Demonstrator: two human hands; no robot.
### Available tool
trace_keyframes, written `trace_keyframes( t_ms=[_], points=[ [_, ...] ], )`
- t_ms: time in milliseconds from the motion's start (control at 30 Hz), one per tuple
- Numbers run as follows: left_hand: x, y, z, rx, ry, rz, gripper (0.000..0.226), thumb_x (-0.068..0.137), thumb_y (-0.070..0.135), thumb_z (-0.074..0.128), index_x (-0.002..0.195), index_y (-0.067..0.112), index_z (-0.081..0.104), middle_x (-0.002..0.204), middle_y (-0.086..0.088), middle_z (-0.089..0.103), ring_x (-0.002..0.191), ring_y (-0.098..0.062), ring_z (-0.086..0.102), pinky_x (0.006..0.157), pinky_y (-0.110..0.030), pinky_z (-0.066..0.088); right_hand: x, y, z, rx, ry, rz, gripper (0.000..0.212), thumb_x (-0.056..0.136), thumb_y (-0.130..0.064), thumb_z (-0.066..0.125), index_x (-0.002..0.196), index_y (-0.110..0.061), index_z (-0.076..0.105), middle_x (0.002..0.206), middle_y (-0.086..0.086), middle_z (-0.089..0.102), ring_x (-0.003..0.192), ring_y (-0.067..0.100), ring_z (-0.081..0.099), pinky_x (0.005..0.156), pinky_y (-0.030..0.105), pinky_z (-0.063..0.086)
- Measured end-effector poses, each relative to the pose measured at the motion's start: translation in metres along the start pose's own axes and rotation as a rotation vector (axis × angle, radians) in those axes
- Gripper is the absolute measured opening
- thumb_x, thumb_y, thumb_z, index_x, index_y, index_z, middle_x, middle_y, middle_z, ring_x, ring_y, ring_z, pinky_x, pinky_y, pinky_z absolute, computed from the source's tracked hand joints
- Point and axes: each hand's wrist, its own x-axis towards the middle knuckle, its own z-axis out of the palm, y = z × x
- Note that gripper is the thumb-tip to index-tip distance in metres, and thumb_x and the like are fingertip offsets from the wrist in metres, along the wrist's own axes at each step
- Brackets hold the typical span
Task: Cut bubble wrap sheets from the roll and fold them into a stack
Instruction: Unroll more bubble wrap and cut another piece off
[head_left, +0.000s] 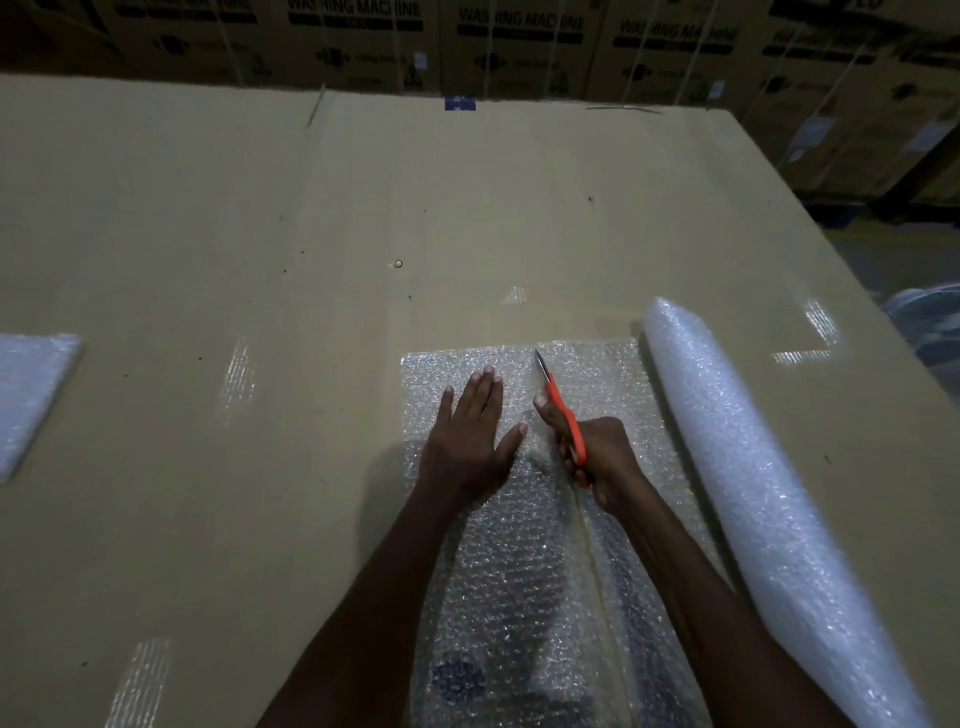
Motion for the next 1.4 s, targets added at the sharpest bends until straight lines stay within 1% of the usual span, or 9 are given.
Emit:
trace_keyframes(
  t_ms=[167, 367, 467, 600, 767, 1100, 1200, 1333, 1400],
  points=[
    [0.001, 0.0, 0.0, 0.008, -0.013, -0.004, 0.074, 0.103, 0.059, 0.017, 0.16, 0.013, 0.01, 0.168, -0.003, -0.001, 0.154, -0.012, -0.006, 0.125, -0.041, -0.006, 0.005, -0.007, 0.003, -0.044, 0.026, 0.008, 0.055, 0.073, -0.052, 0.087, 0.054, -0.008, 0.059, 0.046, 0.007, 0.05, 0.033, 0.013, 0.039, 0.037, 0.019, 0.028],
    [0.001, -0.001, 0.001, 0.008, 0.01, 0.005, 0.074, 0.103, 0.058, 0.021, 0.16, 0.011, 0.015, 0.168, -0.004, 0.004, 0.154, -0.013, -0.003, 0.125, -0.044, -0.001, 0.006, -0.004, 0.006, -0.019, 0.03, -0.003, 0.053, 0.074, -0.049, 0.087, 0.056, -0.007, 0.059, 0.045, 0.006, 0.05, 0.034, 0.013, 0.04, 0.038, 0.017, 0.028],
    [0.001, -0.001, 0.002, 0.013, 0.012, 0.008, 0.073, 0.103, 0.057, 0.021, 0.159, 0.011, 0.017, 0.168, -0.005, 0.007, 0.154, -0.014, 0.0, 0.125, -0.045, 0.001, 0.009, -0.007, 0.008, -0.013, 0.027, -0.007, 0.053, 0.072, -0.05, 0.087, 0.061, -0.006, 0.061, 0.05, 0.008, 0.051, 0.035, 0.013, 0.04, 0.037, 0.019, 0.029],
    [0.0, -0.002, 0.004, 0.024, 0.052, 0.023, 0.072, 0.104, 0.056, 0.024, 0.158, 0.008, 0.022, 0.167, -0.007, 0.011, 0.155, -0.017, 0.005, 0.125, -0.047, 0.005, 0.01, -0.008, 0.006, -0.024, 0.034, -0.002, 0.053, 0.074, -0.047, 0.088, 0.058, -0.006, 0.059, 0.048, 0.009, 0.049, 0.033, 0.014, 0.038, 0.036, 0.019, 0.027],
    [0.0, -0.002, 0.006, 0.036, 0.05, 0.021, 0.072, 0.104, 0.056, 0.023, 0.158, 0.009, 0.022, 0.167, -0.007, 0.012, 0.155, -0.017, 0.007, 0.125, -0.048, 0.007, 0.013, -0.011, 0.007, -0.015, 0.018, -0.016, 0.053, 0.074, -0.047, 0.088, 0.055, -0.006, 0.06, 0.048, 0.009, 0.05, 0.034, 0.015, 0.039, 0.037, 0.019, 0.029],
    [0.0, -0.002, 0.005, 0.039, 0.018, 0.01, 0.073, 0.104, 0.057, 0.021, 0.159, 0.01, 0.018, 0.167, -0.006, 0.008, 0.154, -0.015, 0.002, 0.125, -0.046, 0.004, 0.02, -0.013, 0.008, -0.017, 0.003, -0.012, 0.055, 0.073, -0.05, 0.088, 0.057, -0.005, 0.06, 0.047, 0.009, 0.05, 0.033, 0.014, 0.04, 0.036, 0.019, 0.029],
    [0.001, -0.002, 0.005, 0.038, 0.008, 0.009, 0.073, 0.104, 0.057, 0.022, 0.16, 0.011, 0.016, 0.168, -0.005, 0.005, 0.154, -0.015, -0.001, 0.125, -0.044, 0.0, 0.023, -0.013, 0.01, -0.019, 0.015, -0.02, 0.053, 0.071, -0.048, 0.089, 0.059, -0.004, 0.061, 0.049, 0.009, 0.051, 0.033, 0.014, 0.04, 0.036, 0.018, 0.029],
    [-0.001, -0.002, 0.006, 0.031, 0.046, 0.017, 0.072, 0.104, 0.057, 0.025, 0.159, 0.01, 0.019, 0.167, -0.005, 0.009, 0.154, -0.014, 0.002, 0.125, -0.043, 0.0, 0.02, -0.012, 0.009, -0.032, 0.029, -0.033, 0.052, 0.072, -0.044, 0.09, 0.057, -0.004, 0.06, 0.049, 0.011, 0.051, 0.033, 0.014, 0.04, 0.035, 0.019, 0.028],
    [-0.002, -0.001, 0.003, 0.018, 0.017, 0.016, 0.073, 0.104, 0.058, 0.022, 0.16, 0.012, 0.016, 0.168, -0.004, 0.006, 0.154, -0.013, -0.001, 0.125, -0.043, -0.001, 0.012, -0.013, 0.004, -0.06, 0.038, -0.05, 0.051, 0.073, -0.044, 0.089, 0.057, -0.003, 0.062, 0.05, 0.012, 0.053, 0.034, 0.016, 0.041, 0.036, 0.019, 0.029]
  ],
)
